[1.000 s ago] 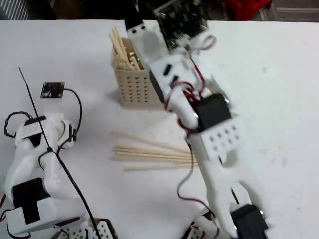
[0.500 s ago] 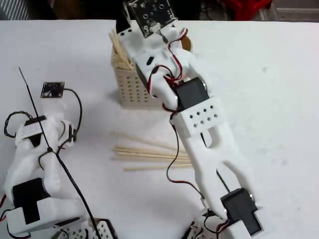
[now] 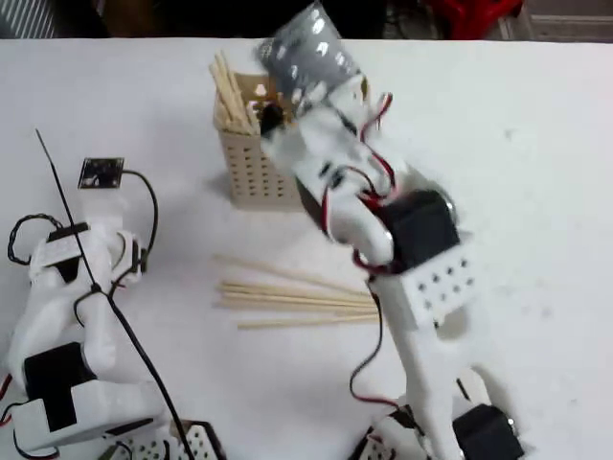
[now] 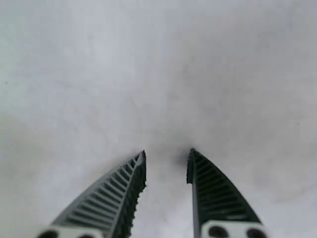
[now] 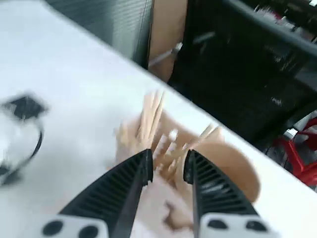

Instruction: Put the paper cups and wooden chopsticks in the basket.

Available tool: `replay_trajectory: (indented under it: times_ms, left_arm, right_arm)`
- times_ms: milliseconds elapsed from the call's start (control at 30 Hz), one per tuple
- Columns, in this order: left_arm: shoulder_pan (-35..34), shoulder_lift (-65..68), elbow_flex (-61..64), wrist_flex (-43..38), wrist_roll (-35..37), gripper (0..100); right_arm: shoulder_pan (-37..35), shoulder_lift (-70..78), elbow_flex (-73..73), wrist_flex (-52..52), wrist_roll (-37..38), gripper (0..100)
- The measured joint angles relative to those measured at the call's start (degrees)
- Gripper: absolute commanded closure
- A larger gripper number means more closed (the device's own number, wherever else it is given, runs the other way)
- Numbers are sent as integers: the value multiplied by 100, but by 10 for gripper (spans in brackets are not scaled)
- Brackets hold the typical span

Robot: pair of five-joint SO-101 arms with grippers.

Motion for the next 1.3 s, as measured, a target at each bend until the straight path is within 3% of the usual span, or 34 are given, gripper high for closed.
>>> replay_trajectory:
  times_ms: [133, 233, 367, 500, 800, 1033, 1300]
  left_arm:
    - [0, 0, 0, 0, 0, 849]
    - [0, 0, 0, 0, 0, 849]
    - [0, 0, 0, 0, 0, 849]
    - [0, 0, 0, 0, 0, 849]
    - [0, 0, 0, 0, 0, 849]
    - [0, 0, 0, 0, 0, 849]
    - [0, 0, 0, 0, 0, 849]
  right_arm:
    - [-563, 105, 132, 1512, 870, 879]
    - [-774, 484, 703, 1758, 1327, 878]
    - [-835, 1134, 1943, 1029, 1741, 876]
    - [-853, 1837, 2866, -273, 2031, 798]
    - [-862, 3499, 2945, -1741, 2101, 772]
    - [-835, 3895, 2884, -1908, 2101, 977]
    - [-738, 3921, 2822, -1934, 2092, 982]
